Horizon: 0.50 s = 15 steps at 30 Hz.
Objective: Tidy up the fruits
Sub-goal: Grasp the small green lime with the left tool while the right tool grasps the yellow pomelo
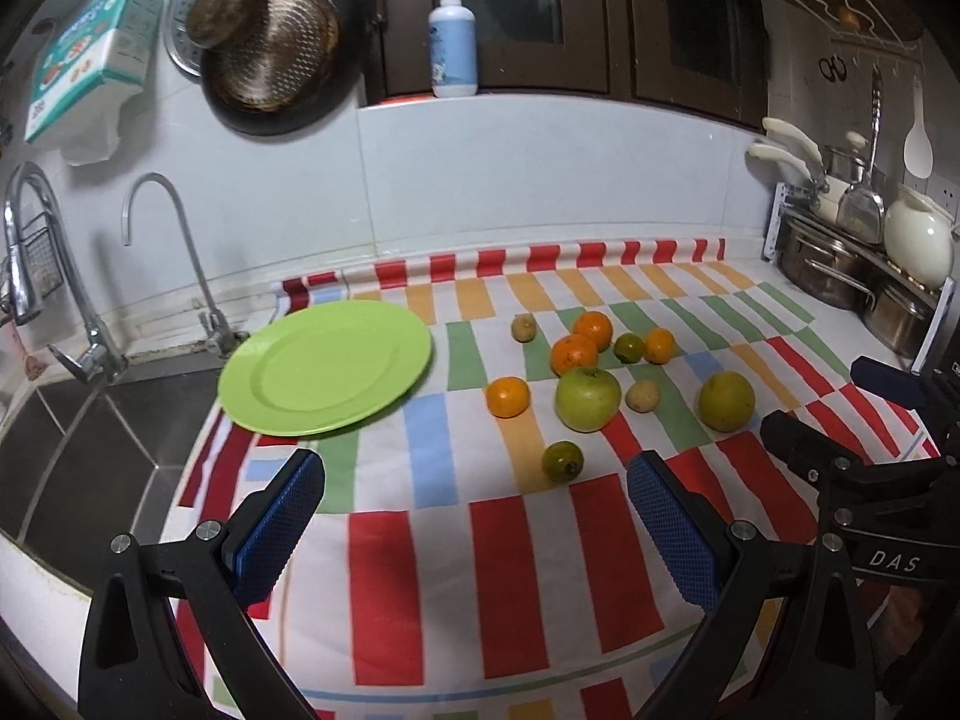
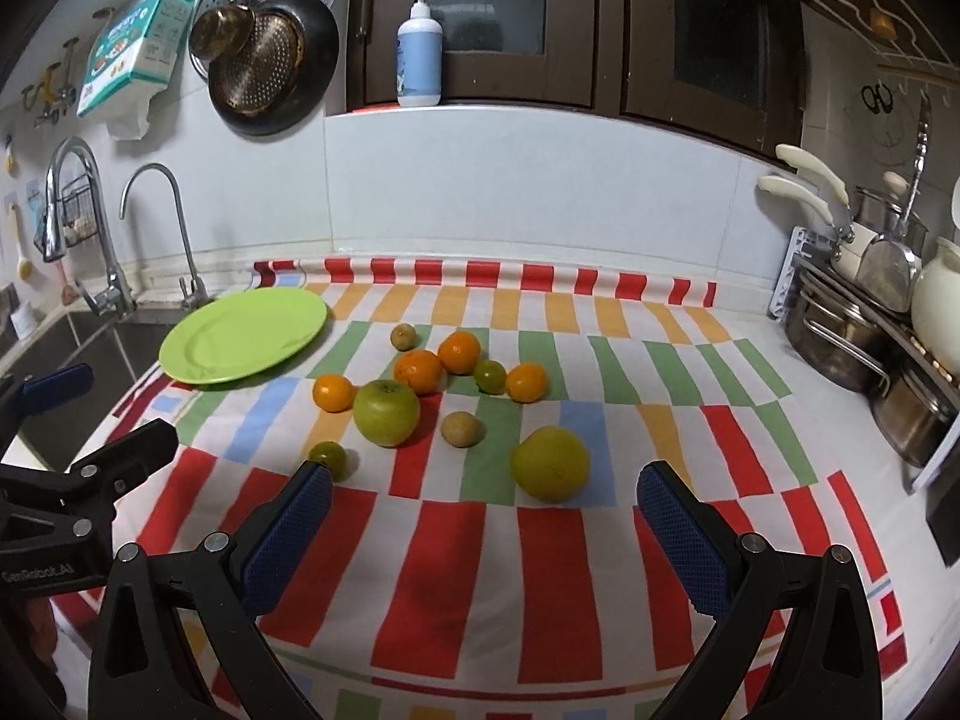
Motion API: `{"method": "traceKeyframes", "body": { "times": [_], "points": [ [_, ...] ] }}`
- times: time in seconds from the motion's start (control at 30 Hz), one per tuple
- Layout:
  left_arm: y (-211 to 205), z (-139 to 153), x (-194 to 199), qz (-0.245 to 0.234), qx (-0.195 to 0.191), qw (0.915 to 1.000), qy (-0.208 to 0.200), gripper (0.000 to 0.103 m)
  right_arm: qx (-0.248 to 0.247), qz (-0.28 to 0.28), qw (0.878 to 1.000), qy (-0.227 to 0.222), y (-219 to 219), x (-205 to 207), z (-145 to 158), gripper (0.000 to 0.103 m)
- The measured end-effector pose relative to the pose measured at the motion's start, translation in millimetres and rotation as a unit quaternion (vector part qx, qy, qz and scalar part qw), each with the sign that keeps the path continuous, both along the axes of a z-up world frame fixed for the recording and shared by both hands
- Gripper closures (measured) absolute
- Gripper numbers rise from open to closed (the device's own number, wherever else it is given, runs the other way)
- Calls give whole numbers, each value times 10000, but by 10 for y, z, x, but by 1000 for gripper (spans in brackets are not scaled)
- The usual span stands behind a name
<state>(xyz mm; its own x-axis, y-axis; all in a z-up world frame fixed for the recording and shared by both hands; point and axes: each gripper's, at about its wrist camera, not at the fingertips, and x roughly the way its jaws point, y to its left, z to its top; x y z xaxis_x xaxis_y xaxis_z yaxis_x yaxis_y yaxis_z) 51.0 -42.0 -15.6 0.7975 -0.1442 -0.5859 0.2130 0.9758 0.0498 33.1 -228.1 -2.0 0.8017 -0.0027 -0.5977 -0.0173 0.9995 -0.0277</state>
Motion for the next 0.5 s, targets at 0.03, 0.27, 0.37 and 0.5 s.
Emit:
{"method": "traceKeyframes", "body": {
  "times": [0.03, 0.27, 0.37, 0.5],
  "points": [
    [-26, -15, 22, -38, 9, 10000, 34, 2, 12, 14, 10000, 38, -26, 27, -18, 1],
    [-231, -189, 243, -245, 168, 9990, 345, 13, 18, -2, 9995, 308, -171, 237, -185, 1],
    [-292, -267, 357, -324, 243, 9980, 484, 17, 56, -56, 9990, 450, -234, 346, -271, 1],
    [-366, -376, 521, -490, 313, 9959, 697, 24, 143, -83, 9978, 647, -298, 497, -394, 2]
  ]
}}
